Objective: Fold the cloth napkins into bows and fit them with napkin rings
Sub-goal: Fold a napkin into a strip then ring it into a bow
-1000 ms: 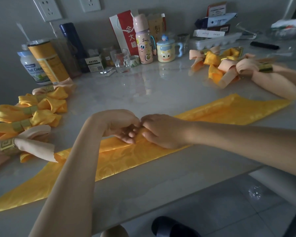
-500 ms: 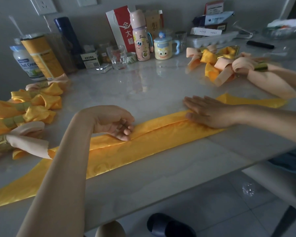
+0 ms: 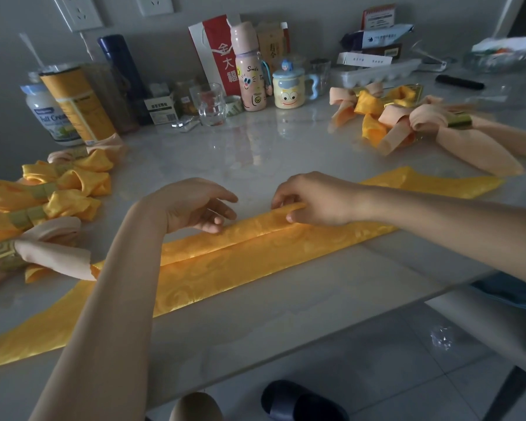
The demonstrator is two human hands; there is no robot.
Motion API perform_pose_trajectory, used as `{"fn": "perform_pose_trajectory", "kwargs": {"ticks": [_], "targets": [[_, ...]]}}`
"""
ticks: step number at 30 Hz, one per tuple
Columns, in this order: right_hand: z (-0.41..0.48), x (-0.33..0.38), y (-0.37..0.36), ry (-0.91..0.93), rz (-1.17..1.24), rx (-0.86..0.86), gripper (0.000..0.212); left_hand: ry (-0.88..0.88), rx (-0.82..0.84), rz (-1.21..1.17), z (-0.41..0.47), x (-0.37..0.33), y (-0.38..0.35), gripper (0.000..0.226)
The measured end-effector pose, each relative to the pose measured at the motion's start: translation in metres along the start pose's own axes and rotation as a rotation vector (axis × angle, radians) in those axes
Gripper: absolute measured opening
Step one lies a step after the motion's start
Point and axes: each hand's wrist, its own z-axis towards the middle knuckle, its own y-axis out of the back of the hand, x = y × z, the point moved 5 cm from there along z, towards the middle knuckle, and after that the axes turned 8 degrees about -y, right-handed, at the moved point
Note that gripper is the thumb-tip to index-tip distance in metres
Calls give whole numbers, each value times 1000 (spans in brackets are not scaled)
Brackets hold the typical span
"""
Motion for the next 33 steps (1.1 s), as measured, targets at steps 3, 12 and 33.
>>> {"fn": "perform_pose_trajectory", "kwargs": {"ticks": [3,12,33], "targets": [[-3,7,7,47,-14,-108,21,-117,-82,-27,0,-8,7,14],[-21,21,-8,289,-442,-206,20,-15,158,143,-2,-7,-30,18],[-17,-25,-30,-152,-237,206,68,63,227,68,-1,-1,-31,15]]}}
